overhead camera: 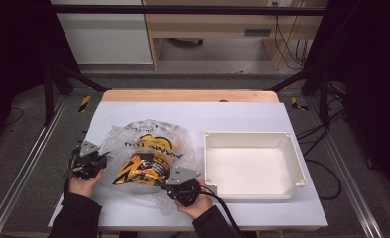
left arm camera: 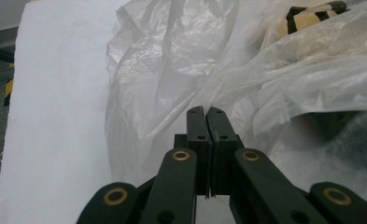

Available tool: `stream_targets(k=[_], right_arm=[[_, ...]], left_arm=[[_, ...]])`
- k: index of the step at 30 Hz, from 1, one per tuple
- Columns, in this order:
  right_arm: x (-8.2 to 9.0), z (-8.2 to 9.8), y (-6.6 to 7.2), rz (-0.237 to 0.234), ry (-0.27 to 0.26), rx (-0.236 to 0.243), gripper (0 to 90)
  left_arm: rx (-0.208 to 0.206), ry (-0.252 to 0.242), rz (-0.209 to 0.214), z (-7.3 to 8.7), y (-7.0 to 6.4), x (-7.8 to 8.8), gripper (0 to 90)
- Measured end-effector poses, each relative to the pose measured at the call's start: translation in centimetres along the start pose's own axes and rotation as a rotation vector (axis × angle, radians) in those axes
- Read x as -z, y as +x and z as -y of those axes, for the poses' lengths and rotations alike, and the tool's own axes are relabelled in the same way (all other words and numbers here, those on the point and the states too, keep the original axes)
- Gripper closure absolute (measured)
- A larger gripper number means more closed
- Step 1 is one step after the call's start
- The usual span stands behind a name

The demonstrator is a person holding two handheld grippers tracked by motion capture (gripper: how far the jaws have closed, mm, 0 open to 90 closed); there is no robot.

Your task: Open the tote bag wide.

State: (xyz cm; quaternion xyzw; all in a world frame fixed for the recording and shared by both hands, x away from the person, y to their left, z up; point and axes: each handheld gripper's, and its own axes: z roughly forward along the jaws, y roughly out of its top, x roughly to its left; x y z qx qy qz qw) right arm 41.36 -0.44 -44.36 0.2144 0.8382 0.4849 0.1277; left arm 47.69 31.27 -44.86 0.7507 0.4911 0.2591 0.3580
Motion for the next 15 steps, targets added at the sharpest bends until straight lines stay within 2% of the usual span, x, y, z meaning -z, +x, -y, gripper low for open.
stream_targets(k=[5,11,15], right_arm=[[1.3,-1.0,-0.2,-0.014,-0.044,-0.005,88.6],[3.3,-2.8,-0.6,-0.039,-0.125,-0.028,88.5],[4.0,-3.5,-0.7,-0.044,-0.162,-0.04,88.6]], left_arm=[[-0.001,0.0,0.001,0.0,0.0,0.0,89.0],[-0.006,0.004,0.001,0.0,0.0,-0.1,89.0],[-0.009,0.006,0.001,0.0,-0.2,-0.2,89.0]])
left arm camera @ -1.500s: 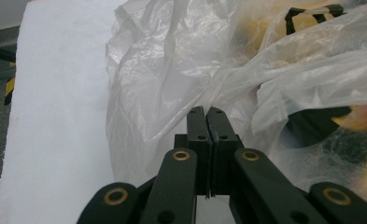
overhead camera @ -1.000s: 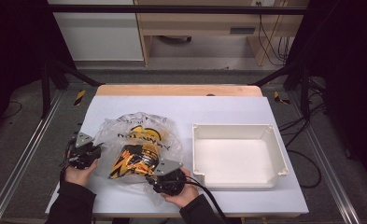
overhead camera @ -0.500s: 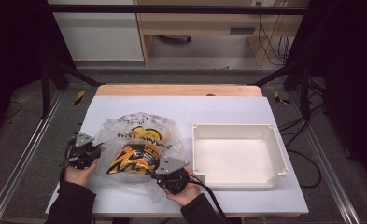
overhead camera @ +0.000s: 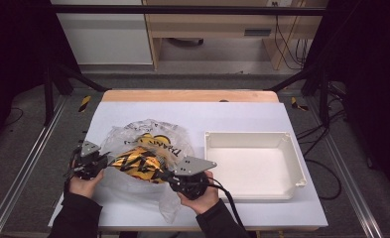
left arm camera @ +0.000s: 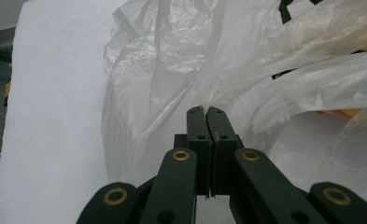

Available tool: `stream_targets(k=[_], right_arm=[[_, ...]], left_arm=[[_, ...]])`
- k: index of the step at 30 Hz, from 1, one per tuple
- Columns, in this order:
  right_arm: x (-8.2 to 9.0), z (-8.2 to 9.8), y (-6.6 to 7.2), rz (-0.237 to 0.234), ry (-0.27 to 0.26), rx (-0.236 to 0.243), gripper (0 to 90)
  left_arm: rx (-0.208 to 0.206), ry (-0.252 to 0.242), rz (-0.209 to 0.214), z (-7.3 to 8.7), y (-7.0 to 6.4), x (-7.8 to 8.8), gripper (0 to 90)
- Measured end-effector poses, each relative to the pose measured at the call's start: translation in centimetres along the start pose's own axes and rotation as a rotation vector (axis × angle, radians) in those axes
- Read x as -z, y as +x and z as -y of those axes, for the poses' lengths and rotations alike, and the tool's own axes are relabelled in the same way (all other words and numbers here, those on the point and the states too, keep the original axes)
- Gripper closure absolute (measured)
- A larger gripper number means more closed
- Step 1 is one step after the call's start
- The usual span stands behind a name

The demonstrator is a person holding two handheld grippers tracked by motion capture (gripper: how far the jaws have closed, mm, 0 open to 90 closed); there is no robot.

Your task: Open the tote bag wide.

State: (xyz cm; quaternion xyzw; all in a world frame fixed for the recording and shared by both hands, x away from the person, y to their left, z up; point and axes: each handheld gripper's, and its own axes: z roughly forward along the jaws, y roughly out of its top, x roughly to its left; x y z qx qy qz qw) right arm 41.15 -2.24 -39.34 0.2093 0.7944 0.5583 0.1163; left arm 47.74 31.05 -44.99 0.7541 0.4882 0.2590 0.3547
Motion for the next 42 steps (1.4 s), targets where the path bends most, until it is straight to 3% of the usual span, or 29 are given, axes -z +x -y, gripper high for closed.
stream_targets(k=[13,20,23,24,25,29,37,42], right_arm=[[1.4,-2.7,-0.5,-0.06,-0.067,-0.077,89.1],[1.2,-2.2,-1.8,-0.024,-0.069,-0.133,89.0],[1.3,-2.2,-2.0,-0.017,-0.07,-0.142,88.9],[1.3,-2.2,-2.1,-0.016,-0.068,-0.142,88.9],[1.4,-2.2,-2.1,-0.011,-0.064,-0.137,88.8],[1.5,-2.3,-2.2,-0.004,-0.062,-0.139,88.7],[1.7,-2.3,-2.3,0.01,-0.058,-0.14,88.5],[1.7,-2.3,-2.3,0.01,-0.056,-0.139,88.4]], left_arm=[[-0.02,0.013,-0.009,0.0,-0.2,-0.1,88.1],[-0.018,0.002,0.006,0.1,-0.1,-0.1,80.0],[-0.004,-0.036,0.028,0.0,0.0,0.2,66.4],[0.002,-0.044,0.038,-0.1,0.0,0.4,66.4],[0.012,-0.058,0.046,-0.1,0.1,0.6,59.5],[0.042,-0.123,0.072,-0.5,0.2,1.8,50.9],[0.082,-0.29,0.123,-1.9,0.2,5.6,46.7],[0.077,-0.379,0.167,-3.4,-0.3,8.0,46.7]])
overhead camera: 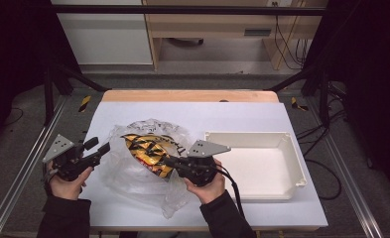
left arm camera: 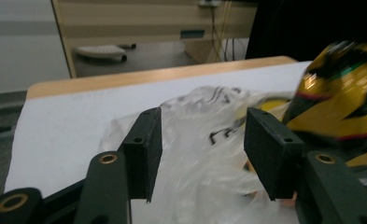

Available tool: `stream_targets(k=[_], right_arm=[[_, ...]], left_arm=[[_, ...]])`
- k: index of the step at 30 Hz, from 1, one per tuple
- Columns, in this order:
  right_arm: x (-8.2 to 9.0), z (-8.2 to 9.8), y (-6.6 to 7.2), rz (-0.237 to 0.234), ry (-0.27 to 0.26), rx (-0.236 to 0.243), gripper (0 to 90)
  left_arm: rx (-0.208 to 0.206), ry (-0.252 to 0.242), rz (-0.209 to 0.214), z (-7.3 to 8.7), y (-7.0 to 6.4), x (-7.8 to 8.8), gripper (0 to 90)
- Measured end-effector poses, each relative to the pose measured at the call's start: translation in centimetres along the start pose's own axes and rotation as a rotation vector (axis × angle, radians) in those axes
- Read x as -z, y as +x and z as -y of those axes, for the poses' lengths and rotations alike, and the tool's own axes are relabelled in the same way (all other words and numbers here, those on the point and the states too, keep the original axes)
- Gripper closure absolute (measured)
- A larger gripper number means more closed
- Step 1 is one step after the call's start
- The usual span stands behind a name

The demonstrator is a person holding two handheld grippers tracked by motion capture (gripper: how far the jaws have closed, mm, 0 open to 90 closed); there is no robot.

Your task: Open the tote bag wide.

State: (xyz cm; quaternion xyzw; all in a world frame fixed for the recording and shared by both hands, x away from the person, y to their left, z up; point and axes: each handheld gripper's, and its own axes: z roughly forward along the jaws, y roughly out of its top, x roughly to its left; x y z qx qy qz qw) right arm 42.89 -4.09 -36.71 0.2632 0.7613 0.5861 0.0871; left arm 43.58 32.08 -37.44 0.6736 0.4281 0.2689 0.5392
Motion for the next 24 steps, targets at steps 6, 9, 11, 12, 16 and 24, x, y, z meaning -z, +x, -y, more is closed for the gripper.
stream_targets(k=[6,9,11,12,16,24], right_arm=[[-0.1,0.0,0.0,0.003,0.0,0.005,88.1],[-0.1,0.0,0.1,0.005,0.001,0.01,87.9],[-0.1,0.0,0.2,0.004,0.002,0.015,87.8],[-0.1,0.0,0.2,0.004,0.002,0.015,87.8],[-0.3,0.1,0.3,0.001,0.005,0.022,87.7],[-0.2,0.1,0.2,0.022,0.009,0.031,87.2]], left_arm=[[-0.035,-0.031,0.079,-1.4,-2.3,0.2,46.9],[-0.053,-0.018,0.107,-1.6,-3.4,-0.6,46.2],[-0.055,-0.011,0.121,-1.7,-4.0,-1.2,45.8],[-0.055,-0.011,0.13,-1.8,-4.3,-1.4,45.8],[-0.062,-0.003,0.146,-2.2,-4.8,-2.3,45.1],[-0.078,0.058,0.191,-1.2,-5.0,-3.5,53.9]])
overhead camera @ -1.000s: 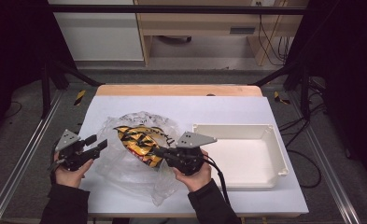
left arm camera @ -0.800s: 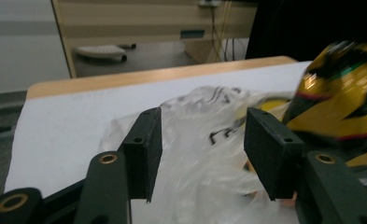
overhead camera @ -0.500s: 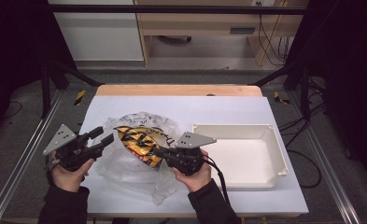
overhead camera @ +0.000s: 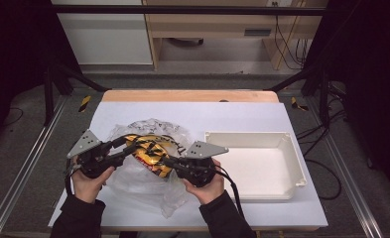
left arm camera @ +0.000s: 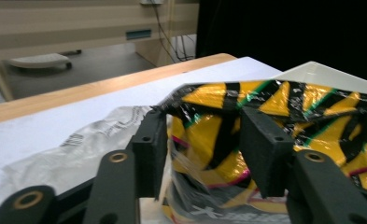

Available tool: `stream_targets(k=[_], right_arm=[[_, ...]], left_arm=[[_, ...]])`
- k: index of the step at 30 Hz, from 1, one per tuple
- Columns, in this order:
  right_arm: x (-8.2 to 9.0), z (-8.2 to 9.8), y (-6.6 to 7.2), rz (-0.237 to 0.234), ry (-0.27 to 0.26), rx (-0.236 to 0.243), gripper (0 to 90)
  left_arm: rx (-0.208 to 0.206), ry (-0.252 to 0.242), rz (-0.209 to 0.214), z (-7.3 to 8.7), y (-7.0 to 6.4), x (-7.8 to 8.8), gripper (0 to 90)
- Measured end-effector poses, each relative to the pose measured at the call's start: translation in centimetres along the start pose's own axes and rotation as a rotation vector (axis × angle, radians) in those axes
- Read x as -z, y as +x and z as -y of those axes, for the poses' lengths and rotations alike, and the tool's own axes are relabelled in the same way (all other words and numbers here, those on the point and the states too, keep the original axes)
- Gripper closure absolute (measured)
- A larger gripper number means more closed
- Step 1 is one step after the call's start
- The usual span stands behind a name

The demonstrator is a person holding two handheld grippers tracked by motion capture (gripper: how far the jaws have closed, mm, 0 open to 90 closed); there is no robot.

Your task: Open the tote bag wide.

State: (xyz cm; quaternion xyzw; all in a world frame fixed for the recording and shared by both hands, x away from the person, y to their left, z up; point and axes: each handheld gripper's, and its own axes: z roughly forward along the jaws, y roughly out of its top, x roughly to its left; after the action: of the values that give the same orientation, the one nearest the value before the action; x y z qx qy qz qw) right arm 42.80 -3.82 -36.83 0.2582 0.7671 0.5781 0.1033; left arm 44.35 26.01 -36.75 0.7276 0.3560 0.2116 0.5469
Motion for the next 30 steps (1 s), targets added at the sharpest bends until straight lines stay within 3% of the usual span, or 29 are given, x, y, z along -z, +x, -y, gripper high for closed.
stream_targets(k=[4,5,10,14,17,19,20,26,30], right_arm=[[0.0,0.0,-0.1,0.005,0.001,-0.002,87.0],[0.0,0.0,-0.1,0.007,0.0,-0.001,86.7],[-0.1,0.1,0.0,0.026,-0.004,0.006,84.1],[0.2,0.0,0.2,0.092,-0.049,0.025,70.1],[0.8,-0.1,0.4,0.148,-0.101,0.047,52.6],[0.9,0.2,0.7,0.187,-0.108,0.077,42.5],[0.5,0.5,0.9,0.184,-0.084,0.09,37.1],[-1.2,1.5,0.9,0.213,-0.022,0.136,30.6],[-2.2,1.6,0.8,0.194,0.013,0.168,41.5]], left_arm=[[-0.005,0.011,-0.019,0.3,-0.2,-0.2,68.3],[-0.005,0.012,-0.023,0.3,-0.3,-0.2,78.3],[0.023,0.015,-0.048,0.5,-0.5,-0.1,88.7],[0.026,0.004,-0.053,0.5,-0.9,0.0,90.0],[0.03,0.0,-0.059,0.4,-1.5,0.0,90.0],[0.027,0.0,-0.064,0.4,-1.9,0.0,90.0],[0.025,0.003,-0.065,0.3,-2.0,-0.1,90.0],[0.028,0.003,-0.059,0.3,-2.1,-0.1,90.0],[0.026,0.005,-0.043,0.3,-2.2,-0.1,90.0]])
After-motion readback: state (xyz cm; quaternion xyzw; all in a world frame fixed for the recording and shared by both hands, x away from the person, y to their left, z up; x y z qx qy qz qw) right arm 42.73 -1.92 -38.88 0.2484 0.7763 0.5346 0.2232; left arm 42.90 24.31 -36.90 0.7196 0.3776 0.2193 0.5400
